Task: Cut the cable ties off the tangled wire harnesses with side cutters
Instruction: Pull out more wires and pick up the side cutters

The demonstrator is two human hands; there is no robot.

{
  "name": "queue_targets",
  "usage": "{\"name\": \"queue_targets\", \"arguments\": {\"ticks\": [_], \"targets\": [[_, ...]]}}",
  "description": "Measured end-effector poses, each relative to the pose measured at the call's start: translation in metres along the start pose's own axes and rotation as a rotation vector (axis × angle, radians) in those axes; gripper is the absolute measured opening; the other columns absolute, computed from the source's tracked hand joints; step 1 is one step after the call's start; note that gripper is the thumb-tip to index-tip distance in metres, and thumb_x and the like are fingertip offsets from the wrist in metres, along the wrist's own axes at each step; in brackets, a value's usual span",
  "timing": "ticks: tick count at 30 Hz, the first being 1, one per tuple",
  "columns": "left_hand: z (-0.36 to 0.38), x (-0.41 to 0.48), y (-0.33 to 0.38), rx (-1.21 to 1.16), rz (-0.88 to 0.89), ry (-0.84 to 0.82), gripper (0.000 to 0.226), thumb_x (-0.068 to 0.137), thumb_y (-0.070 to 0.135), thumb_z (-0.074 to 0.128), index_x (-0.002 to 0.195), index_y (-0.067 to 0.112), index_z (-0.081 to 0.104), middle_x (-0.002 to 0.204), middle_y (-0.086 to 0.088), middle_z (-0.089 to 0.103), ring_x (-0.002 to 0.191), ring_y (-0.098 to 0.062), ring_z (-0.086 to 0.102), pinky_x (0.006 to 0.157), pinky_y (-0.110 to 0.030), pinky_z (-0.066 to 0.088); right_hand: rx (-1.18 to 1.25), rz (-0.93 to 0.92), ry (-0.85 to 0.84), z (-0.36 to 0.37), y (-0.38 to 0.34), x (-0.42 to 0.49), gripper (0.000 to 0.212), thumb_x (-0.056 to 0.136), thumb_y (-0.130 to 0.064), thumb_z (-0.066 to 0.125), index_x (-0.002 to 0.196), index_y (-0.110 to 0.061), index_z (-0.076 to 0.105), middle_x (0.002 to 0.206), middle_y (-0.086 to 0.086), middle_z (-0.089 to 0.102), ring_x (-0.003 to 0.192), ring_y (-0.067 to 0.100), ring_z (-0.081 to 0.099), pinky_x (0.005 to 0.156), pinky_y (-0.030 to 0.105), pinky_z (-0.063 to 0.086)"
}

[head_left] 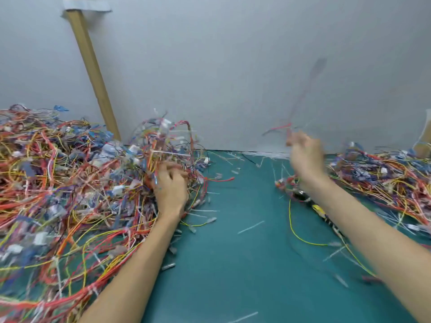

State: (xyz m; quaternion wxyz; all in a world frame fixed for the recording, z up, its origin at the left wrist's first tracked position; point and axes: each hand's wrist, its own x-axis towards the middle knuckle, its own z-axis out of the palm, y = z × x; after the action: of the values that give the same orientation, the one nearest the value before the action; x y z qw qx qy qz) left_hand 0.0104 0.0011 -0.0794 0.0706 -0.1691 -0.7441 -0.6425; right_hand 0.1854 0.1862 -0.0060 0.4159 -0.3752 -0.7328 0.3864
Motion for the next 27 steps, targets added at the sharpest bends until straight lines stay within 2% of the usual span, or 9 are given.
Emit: {"name": "queue_targets", "arguments": {"ticks": [2, 5, 7, 9, 13, 18, 21, 23, 27], "targets": [[0.002, 0.004, 0.004, 0.02, 0.063, 0.004, 0.02, 0.091, 0.002, 0.043, 0.091, 0.015, 0.058, 0.078, 0.001, 0.066, 0.086, -0.028, 0.064, 0.08, -0.029, 0.046, -0.189, -0.072, -0.298, 0.013, 0.004, -0.018, 0.029, 0.096, -0.026, 0.049, 0.07, -0.022, 0.062, 0.049, -0.011, 0.046, 0.046, 0.003, 0.041, 0.047, 0.02, 0.03], [0.004, -0.005, -0.003, 0.222, 0.331, -0.058, 0.017, 0.091, 0.006, 0.048, 0.095, 0.015, 0.061, 0.084, -0.003, 0.066, 0.085, -0.027, 0.061, 0.077, -0.031, 0.042, 0.171, 0.053, -0.112, 0.022, 0.001, -0.031, 0.033, 0.101, -0.024, 0.041, 0.07, -0.018, 0.055, 0.047, -0.009, 0.037, 0.04, 0.006, 0.032, 0.044, 0.024, 0.022], [0.004, -0.012, -0.001, 0.265, 0.506, -0.135, 0.014, 0.091, 0.011, 0.048, 0.095, 0.017, 0.06, 0.084, -0.002, 0.064, 0.081, -0.024, 0.059, 0.073, -0.03, 0.037, 0.35, 0.162, -0.214, 0.021, -0.003, -0.032, 0.031, 0.104, -0.024, 0.037, 0.078, -0.018, 0.053, 0.051, -0.005, 0.033, 0.034, 0.004, 0.025, 0.038, 0.018, 0.019], [0.007, -0.019, 0.005, 0.204, 0.548, -0.238, 0.014, 0.092, 0.017, 0.045, 0.094, 0.019, 0.058, 0.083, 0.001, 0.063, 0.078, -0.019, 0.057, 0.072, -0.03, 0.04, 0.435, 0.2, -0.367, 0.026, -0.002, -0.045, 0.029, 0.105, -0.024, 0.036, 0.083, -0.015, 0.053, 0.054, -0.001, 0.032, 0.035, 0.007, 0.025, 0.039, 0.015, 0.018], [0.018, -0.046, 0.02, 0.035, 0.45, -0.419, 0.028, 0.096, 0.03, 0.038, 0.093, 0.025, 0.066, 0.084, 0.012, 0.07, 0.073, -0.001, 0.06, 0.074, -0.031, 0.048, 0.47, 0.169, -0.456, 0.031, 0.011, -0.067, 0.027, 0.103, -0.021, 0.043, 0.084, -0.013, 0.06, 0.056, 0.001, 0.046, 0.042, 0.009, 0.043, 0.042, 0.017, 0.035], [0.036, -0.073, 0.029, -0.177, 0.237, -0.716, 0.039, 0.086, 0.053, 0.037, 0.102, 0.034, 0.067, 0.1, 0.014, 0.071, 0.096, -0.006, 0.062, 0.082, -0.026, 0.049, 0.506, 0.166, -0.513, 0.03, 0.034, -0.08, 0.025, 0.101, -0.021, 0.048, 0.089, -0.008, 0.066, 0.065, 0.005, 0.056, 0.055, 0.014, 0.057, 0.055, 0.018, 0.048], [0.042, -0.076, 0.026, -0.214, 0.17, -0.742, 0.009, 0.095, 0.028, 0.06, 0.102, 0.032, 0.064, 0.097, 0.017, 0.072, 0.093, 0.003, 0.065, 0.084, -0.021, 0.052, 0.483, 0.101, -0.546, 0.027, 0.041, -0.08, 0.018, 0.098, -0.016, 0.055, 0.091, -0.008, 0.069, 0.069, 0.001, 0.062, 0.059, 0.009, 0.058, 0.058, 0.016, 0.046], [0.043, -0.079, 0.024, -0.3, 0.135, -0.737, 0.015, 0.094, 0.01, 0.062, 0.1, 0.023, 0.066, 0.093, 0.007, 0.076, 0.088, -0.001, 0.068, 0.079, -0.016, 0.052, 0.464, 0.072, -0.579, 0.024, 0.043, -0.08, 0.015, 0.096, -0.013, 0.058, 0.096, -0.005, 0.071, 0.071, 0.0, 0.065, 0.062, 0.007, 0.06, 0.06, 0.015, 0.046], [0.044, -0.08, 0.023, -0.497, -0.003, -0.729, 0.007, 0.094, 0.007, 0.058, 0.093, 0.011, 0.064, 0.094, -0.004, 0.076, 0.089, -0.011, 0.071, 0.081, -0.02, 0.055, 0.48, 0.127, -0.762, 0.009, 0.044, -0.069, 0.019, 0.094, -0.002, 0.056, 0.109, 0.001, 0.067, 0.095, 0.008, 0.068, 0.082, 0.014, 0.064, 0.078, 0.019, 0.051]]}}
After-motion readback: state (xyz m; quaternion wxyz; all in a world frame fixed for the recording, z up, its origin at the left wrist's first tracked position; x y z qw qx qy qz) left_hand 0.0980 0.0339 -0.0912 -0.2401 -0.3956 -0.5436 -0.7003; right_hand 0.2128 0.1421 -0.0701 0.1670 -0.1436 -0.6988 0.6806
